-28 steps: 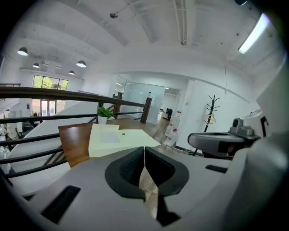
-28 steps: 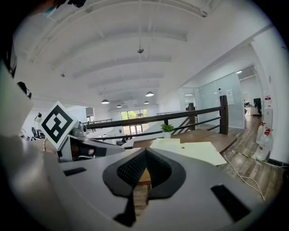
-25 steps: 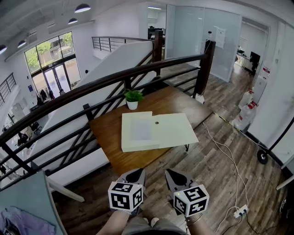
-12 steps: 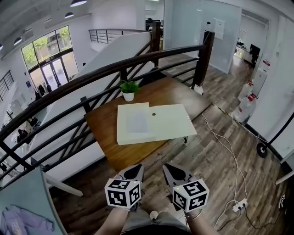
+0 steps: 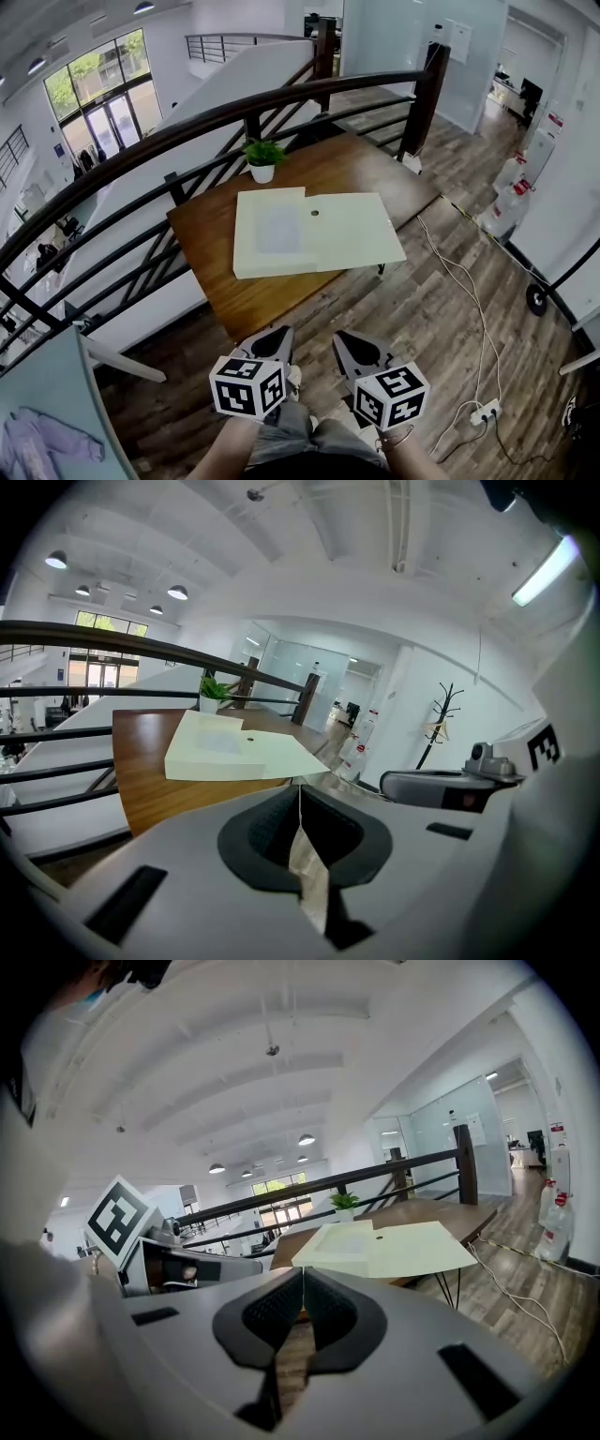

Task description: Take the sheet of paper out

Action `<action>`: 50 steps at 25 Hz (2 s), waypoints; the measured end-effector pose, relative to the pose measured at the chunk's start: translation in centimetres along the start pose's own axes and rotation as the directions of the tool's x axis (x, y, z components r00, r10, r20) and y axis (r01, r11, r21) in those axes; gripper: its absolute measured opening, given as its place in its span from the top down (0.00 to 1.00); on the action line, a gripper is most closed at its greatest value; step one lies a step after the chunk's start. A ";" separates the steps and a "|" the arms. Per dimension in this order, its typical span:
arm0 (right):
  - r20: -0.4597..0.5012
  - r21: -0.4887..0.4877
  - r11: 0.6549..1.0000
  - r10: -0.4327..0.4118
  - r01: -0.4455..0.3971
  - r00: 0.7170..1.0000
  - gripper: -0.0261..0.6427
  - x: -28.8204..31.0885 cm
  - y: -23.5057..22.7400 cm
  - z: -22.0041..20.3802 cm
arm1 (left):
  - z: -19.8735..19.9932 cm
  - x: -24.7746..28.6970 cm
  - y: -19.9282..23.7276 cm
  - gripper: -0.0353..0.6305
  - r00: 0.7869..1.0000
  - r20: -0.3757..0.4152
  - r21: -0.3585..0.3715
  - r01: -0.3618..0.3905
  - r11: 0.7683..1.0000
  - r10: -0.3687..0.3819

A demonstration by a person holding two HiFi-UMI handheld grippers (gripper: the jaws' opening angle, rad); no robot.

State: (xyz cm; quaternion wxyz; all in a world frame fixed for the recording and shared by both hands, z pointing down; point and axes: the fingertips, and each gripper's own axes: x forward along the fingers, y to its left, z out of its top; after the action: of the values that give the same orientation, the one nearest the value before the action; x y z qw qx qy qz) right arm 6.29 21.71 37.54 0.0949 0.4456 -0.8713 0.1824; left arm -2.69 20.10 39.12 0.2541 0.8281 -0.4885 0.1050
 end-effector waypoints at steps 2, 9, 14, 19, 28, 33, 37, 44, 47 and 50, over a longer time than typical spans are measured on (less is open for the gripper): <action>-0.001 0.010 1.000 -0.005 0.005 1.000 0.92 1.0 -0.8 0.0 | 0.1 1.0 0.6 0.92 1.000 -0.012 -0.007 0.005 1.000 -0.005; 0.002 0.039 0.999 0.000 0.000 1.000 0.92 5.6 -4.7 2.0 | 2.6 6.0 3.2 0.92 0.999 -0.035 -0.017 0.028 0.999 -0.029; -0.014 0.053 0.998 0.026 -0.025 1.000 0.92 10.6 -7.0 4.2 | 6.0 10.2 6.1 0.92 0.999 -0.032 -0.015 0.033 0.999 -0.033; -0.018 0.061 0.998 0.025 -0.024 1.000 0.92 15.4 -8.9 6.5 | 9.2 13.8 9.1 0.92 0.999 -0.023 -0.032 0.037 0.999 -0.038; -0.047 0.050 0.998 0.026 -0.024 0.999 0.92 22.8 -11.3 9.2 | 12.2 18.2 13.2 0.92 0.995 -0.058 -0.018 0.079 0.997 -0.080; -0.067 0.067 0.995 0.073 -0.069 0.995 0.92 25.6 -11.4 9.6 | 12.4 19.5 14.9 0.92 0.993 -0.081 -0.046 0.084 0.995 -0.088; -0.084 0.045 0.996 0.074 -0.071 0.994 0.92 27.2 -11.2 10.1 | 12.4 19.8 15.9 0.92 0.992 -0.094 -0.063 0.079 0.995 -0.084; -0.125 0.070 0.993 0.100 -0.092 0.987 0.92 27.6 -11.4 8.8 | 11.8 20.1 16.8 0.92 0.993 -0.099 -0.090 0.053 0.995 -0.062; -0.141 0.062 0.994 0.096 -0.088 0.985 0.92 28.1 -12.2 8.4 | 11.6 20.5 17.2 0.92 0.994 -0.100 -0.105 0.036 0.994 -0.046; -0.164 0.063 0.995 0.090 -0.081 0.982 0.92 28.6 -13.1 8.2 | 11.8 21.0 17.3 0.92 0.994 -0.104 -0.125 0.019 0.992 -0.033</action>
State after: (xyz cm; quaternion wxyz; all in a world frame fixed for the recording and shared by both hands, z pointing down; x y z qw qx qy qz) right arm 0.12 -9.81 42.46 0.1467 0.3934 -0.8732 0.2473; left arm -7.97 -8.77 43.50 0.3318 0.8104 -0.4691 0.1147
